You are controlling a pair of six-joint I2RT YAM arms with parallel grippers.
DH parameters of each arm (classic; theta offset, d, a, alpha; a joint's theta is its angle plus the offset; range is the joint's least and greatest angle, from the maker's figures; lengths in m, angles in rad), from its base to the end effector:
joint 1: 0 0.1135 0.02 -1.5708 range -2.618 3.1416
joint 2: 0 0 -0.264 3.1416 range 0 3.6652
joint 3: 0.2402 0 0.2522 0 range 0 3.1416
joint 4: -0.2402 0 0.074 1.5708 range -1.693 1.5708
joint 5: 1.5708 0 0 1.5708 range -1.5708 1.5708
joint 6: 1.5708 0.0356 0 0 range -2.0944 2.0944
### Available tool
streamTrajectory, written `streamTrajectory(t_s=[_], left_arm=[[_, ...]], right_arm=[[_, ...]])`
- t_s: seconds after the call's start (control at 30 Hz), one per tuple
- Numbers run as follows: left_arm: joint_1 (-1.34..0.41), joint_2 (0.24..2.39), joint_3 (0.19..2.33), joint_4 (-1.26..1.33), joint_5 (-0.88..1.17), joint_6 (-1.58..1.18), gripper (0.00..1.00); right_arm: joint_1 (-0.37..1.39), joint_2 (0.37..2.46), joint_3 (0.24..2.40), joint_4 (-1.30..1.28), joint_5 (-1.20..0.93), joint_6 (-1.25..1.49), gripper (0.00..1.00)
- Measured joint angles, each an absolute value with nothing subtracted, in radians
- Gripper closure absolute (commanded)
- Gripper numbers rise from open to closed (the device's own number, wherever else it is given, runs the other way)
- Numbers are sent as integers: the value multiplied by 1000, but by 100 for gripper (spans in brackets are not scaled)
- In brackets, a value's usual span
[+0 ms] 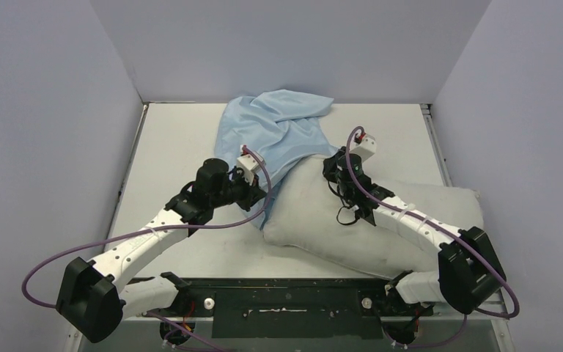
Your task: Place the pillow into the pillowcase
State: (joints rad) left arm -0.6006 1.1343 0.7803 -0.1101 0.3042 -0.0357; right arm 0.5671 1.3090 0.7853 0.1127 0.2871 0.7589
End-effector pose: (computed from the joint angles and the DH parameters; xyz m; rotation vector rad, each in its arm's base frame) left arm 0.2048 -0.1532 0.2758 0.7675 1.9393 -0.7035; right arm 0.2525 0.1489 0.2548 0.3803 1.9739 0.5788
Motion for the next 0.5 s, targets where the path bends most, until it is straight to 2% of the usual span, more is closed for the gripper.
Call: streamTrajectory(t_s=[0.47, 0.5], left_arm=[[-600, 1129, 722, -64, 487, 6, 100], [-600, 1129, 719, -62, 487, 9, 100]], right_arm=[[547, 1420, 818, 172, 572, 970, 100], [545, 1429, 824, 172, 583, 983, 94]])
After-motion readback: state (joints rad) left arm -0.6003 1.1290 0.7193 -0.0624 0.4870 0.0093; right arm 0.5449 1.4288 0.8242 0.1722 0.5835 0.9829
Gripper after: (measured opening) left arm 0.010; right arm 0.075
